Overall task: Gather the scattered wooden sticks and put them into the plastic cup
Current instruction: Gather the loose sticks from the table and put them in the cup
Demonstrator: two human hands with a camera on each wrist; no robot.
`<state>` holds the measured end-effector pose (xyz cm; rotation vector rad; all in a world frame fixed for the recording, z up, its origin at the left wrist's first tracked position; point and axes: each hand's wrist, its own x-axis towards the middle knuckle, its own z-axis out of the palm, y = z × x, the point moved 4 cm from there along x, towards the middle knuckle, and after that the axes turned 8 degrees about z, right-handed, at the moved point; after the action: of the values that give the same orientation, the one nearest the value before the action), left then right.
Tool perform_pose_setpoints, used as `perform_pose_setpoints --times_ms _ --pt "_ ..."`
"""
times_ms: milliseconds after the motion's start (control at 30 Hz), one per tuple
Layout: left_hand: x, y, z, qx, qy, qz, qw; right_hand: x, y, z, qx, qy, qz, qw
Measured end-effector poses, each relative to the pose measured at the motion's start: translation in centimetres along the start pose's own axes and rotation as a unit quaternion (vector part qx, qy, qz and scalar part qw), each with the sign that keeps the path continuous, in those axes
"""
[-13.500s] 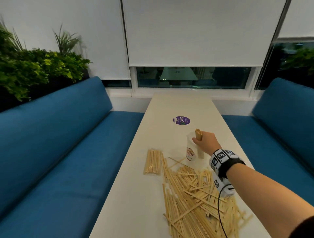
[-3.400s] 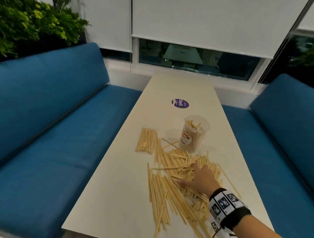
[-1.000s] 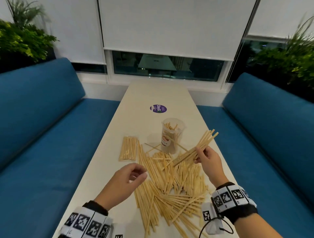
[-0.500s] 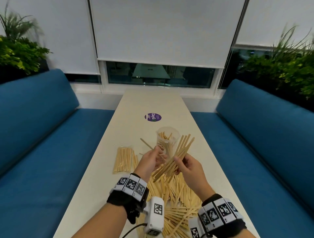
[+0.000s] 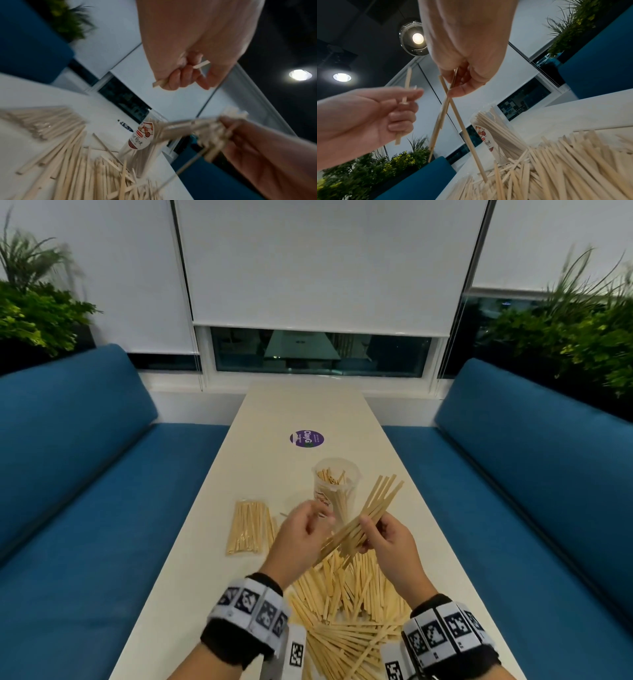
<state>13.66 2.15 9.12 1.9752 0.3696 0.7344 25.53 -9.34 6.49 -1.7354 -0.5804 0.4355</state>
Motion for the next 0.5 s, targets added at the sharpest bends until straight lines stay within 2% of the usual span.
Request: perform_pose_setpoints --times_ms 100,333,433,500 --pt "-1.1 1.0 2.2 0.041 -0.040 0.067 0.996 -0.1 -0.4 0.3 0.001 0.003 -0.013 1.000" --pt "-0.9 0.8 3.1 0.007 -0.002 0.077 0.997 -0.9 -0.5 0.9 0.046 -0.006 -0.002 0.999" --pt "-1.2 0.8 2.7 0.017 0.040 0.089 0.995 -1.0 -0.5 0.8 0.064 0.010 0.007 0.998" --pt "-1.3 1.1 2.1 -0.027 0.086 0.072 0.993 -0.8 -0.1 0.5 0.079 0.023 0.021 0.996"
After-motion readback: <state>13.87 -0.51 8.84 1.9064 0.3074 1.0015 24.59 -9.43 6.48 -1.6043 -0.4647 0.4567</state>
